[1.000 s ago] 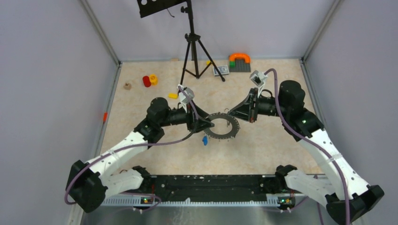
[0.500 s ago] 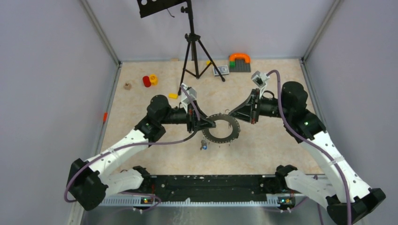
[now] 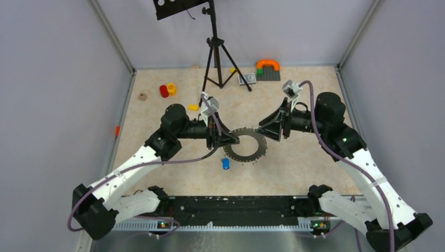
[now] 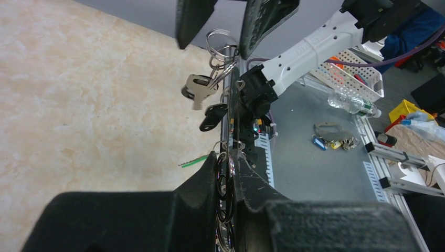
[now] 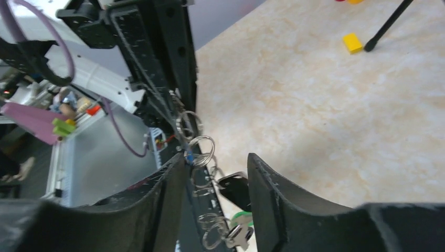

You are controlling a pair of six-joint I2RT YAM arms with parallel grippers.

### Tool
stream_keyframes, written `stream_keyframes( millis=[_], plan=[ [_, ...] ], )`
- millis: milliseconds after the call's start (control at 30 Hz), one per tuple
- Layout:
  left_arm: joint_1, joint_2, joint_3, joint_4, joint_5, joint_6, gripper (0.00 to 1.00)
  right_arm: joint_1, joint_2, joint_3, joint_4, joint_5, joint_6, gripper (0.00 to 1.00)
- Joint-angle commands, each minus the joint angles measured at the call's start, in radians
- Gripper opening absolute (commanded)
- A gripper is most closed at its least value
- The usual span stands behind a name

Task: Remove the keys from the keyring

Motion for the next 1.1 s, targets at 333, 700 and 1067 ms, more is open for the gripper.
stream_keyframes(
  millis=[333,700,1067],
  plan=[
    [-0.009,-0.129,0.146,-0.186,-0.098,0.105,0.0,0.01,-0.117,0.038,-0.021,0.072,-0.113,0.77],
    [-0.009,-0.196,0.244,-0.272,-0.293,0.073,0.03,0.01,-0.247,-0.021,0.188,0.057,0.005,0.73],
    [-0.009,-0.259,0.351,-0.237,-0.316,-0.008,0.06,0.01,-0.29,0.034,0.219,0.092,0.052,0.66]
  ],
)
